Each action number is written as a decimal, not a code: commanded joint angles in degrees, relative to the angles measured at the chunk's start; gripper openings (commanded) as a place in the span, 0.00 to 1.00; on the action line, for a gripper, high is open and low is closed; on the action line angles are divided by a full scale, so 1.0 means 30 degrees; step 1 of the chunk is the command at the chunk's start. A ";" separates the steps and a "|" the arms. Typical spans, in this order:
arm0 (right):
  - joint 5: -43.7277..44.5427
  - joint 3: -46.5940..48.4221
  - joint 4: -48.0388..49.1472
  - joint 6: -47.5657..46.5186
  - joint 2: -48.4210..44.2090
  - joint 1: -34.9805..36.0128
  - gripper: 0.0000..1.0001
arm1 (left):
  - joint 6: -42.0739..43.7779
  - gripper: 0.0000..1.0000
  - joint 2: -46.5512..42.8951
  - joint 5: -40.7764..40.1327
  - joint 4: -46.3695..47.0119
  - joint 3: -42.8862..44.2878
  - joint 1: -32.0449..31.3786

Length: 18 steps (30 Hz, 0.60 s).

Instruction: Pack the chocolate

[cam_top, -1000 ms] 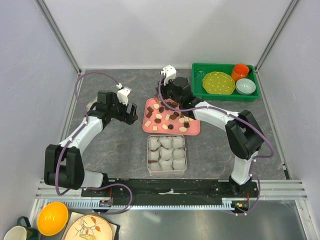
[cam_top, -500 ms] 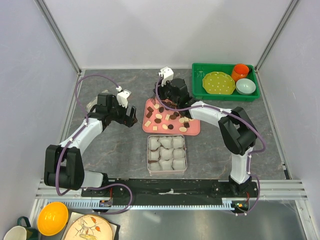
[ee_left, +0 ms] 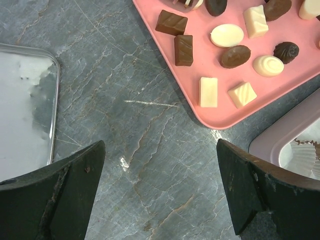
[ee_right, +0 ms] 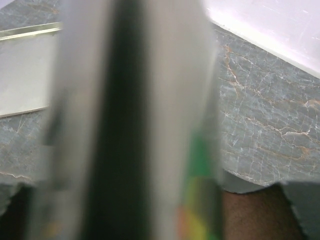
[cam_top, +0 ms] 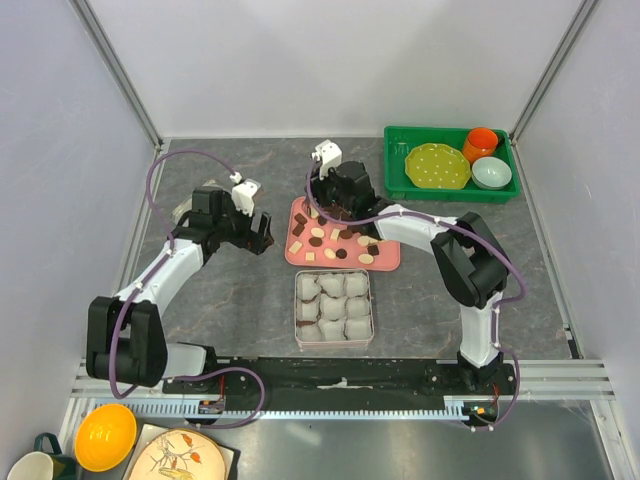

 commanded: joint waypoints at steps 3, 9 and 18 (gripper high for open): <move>0.0047 -0.0549 0.0306 -0.0722 -0.0858 0.0267 0.43 | 0.0224 0.99 -0.0770 -0.0205 0.0185 -0.0410 0.0165; 0.1099 -0.0198 0.0218 -0.1423 -0.1384 0.0618 0.27 | 0.0136 0.99 -0.1063 -0.0498 0.0156 -0.0703 0.0165; 0.1482 -0.1540 -0.0221 -0.1777 -0.5864 0.1585 0.21 | 0.0107 0.99 -0.1648 -0.1435 0.0185 -0.1113 0.0194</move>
